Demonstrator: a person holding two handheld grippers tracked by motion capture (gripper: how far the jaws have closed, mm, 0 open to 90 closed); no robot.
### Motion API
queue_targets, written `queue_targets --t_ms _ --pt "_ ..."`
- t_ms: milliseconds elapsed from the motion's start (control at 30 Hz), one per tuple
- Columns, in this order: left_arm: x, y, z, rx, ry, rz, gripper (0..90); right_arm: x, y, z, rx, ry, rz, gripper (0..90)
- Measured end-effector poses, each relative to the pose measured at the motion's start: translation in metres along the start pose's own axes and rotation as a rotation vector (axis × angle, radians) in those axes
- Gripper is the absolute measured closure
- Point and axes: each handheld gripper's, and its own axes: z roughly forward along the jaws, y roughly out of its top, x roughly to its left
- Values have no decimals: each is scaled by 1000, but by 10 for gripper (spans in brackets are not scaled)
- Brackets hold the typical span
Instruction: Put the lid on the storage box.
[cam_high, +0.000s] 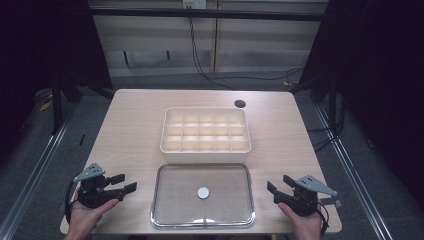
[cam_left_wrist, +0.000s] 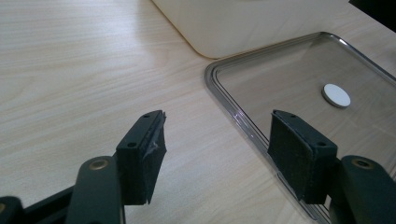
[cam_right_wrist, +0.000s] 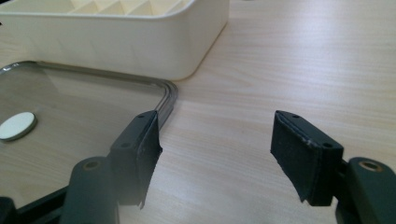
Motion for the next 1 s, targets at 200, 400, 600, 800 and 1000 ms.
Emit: queue_targets --t_ms 200,400,600,800,1000 --pt "2 -2 2 19 -4 -24 322 0 3 -2 -8 38 14 340" --pt "1 -3 5 53 -20 -22 328 2 10 -10 -22 90 22 415" --pt "-5 -2 8 74 -38 -5 309 16 14 -12 16 144 46 431" --pt "-11 4 14 99 -78 30 345 21 25 -3 82 187 40 411" --pt "-16 16 21 99 -90 37 379 22 38 7 111 218 42 380"
